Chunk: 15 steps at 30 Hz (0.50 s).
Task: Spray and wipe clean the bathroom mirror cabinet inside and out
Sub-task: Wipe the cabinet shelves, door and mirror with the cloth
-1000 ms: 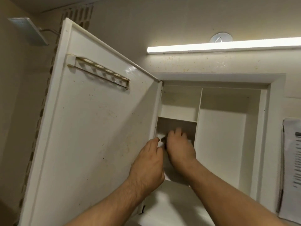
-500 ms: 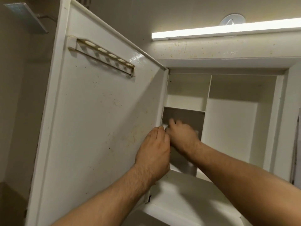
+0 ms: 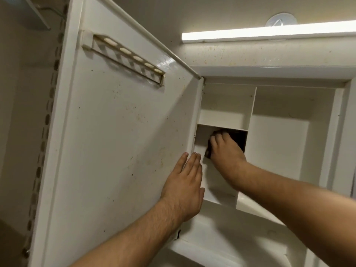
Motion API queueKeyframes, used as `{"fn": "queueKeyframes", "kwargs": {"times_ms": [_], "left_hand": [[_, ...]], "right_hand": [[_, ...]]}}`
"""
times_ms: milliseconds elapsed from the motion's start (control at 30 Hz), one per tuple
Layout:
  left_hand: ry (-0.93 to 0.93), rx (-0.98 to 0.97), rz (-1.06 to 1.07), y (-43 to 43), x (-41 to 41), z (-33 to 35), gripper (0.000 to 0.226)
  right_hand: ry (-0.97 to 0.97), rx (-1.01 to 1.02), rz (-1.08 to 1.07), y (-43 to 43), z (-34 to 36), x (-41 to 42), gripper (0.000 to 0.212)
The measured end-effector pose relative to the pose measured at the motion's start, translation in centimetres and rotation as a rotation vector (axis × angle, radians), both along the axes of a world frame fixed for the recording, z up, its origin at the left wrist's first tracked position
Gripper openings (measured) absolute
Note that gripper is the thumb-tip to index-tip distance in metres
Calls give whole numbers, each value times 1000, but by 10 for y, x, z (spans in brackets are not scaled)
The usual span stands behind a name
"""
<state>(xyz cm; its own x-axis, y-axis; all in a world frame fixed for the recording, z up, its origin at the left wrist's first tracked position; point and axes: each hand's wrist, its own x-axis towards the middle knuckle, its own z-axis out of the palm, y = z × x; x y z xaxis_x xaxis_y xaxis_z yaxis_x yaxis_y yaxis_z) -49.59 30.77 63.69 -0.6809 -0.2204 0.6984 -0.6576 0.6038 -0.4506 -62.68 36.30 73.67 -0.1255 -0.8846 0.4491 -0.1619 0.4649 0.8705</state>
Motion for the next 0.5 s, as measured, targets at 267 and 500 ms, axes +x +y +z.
{"fn": "queueKeyframes", "kwargs": {"times_ms": [267,500], "left_hand": [[-124,-40,87,4,5,-2,71],[-122,-23,0,20,-3,-3,65]], "right_hand": [[-427,115,44,19,-31,19,27],[-643,-276,186,5,-7,15,42]]}}
